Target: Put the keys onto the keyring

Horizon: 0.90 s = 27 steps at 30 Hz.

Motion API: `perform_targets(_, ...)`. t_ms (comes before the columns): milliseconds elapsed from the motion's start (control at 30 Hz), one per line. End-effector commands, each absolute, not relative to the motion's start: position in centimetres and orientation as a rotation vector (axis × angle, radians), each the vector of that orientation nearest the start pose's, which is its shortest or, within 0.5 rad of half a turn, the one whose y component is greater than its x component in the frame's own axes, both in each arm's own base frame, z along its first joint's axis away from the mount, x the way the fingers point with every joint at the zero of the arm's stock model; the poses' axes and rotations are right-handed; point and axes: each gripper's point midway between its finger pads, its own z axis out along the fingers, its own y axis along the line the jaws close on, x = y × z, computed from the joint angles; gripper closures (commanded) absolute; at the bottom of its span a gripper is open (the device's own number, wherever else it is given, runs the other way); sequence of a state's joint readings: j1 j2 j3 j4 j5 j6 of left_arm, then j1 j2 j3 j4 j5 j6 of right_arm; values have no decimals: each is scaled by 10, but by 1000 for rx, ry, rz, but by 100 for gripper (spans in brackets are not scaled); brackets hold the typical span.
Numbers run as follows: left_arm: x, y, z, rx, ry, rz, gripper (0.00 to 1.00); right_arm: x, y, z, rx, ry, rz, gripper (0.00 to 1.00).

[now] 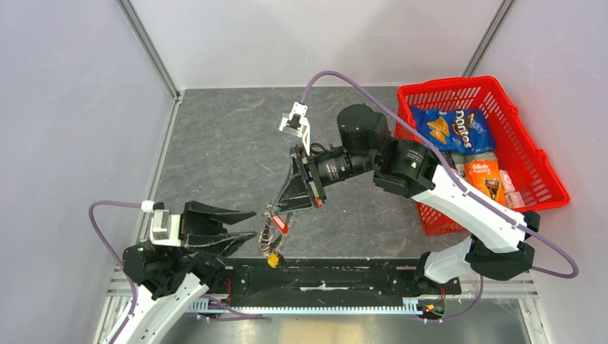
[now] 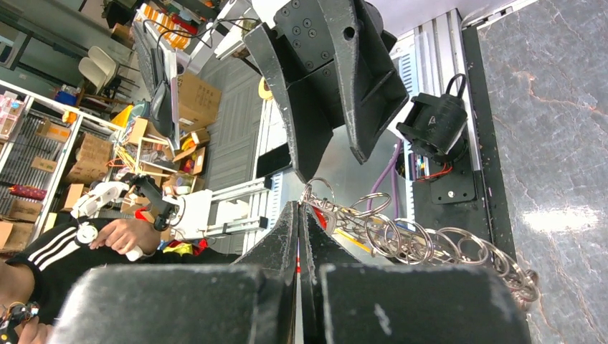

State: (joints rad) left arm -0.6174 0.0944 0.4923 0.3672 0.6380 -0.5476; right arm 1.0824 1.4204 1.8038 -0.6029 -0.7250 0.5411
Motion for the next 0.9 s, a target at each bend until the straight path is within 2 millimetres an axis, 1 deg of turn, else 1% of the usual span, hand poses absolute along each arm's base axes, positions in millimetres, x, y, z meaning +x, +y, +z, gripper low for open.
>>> perform_targets(0, 49, -180, 402, 666, 813, -1293, 50, 46, 372, 471, -1137, 1703, 1742, 100)
perform_targets(200, 53, -183, 405, 653, 768, -1307, 54, 44, 368, 473, -1133, 1702, 1749, 100)
perform_targets(500, 47, -184, 412, 662, 708, -1348, 58, 46, 370, 470, -1126, 1712, 1740, 100)
perform_targets(633, 41, -183, 416, 668, 673, -1380, 59, 48, 373, 468, -1124, 1715, 1736, 100)
perform_targets(867, 41, -185, 415, 671, 668, -1403, 62, 48, 376, 468, -1125, 1715, 1749, 100)
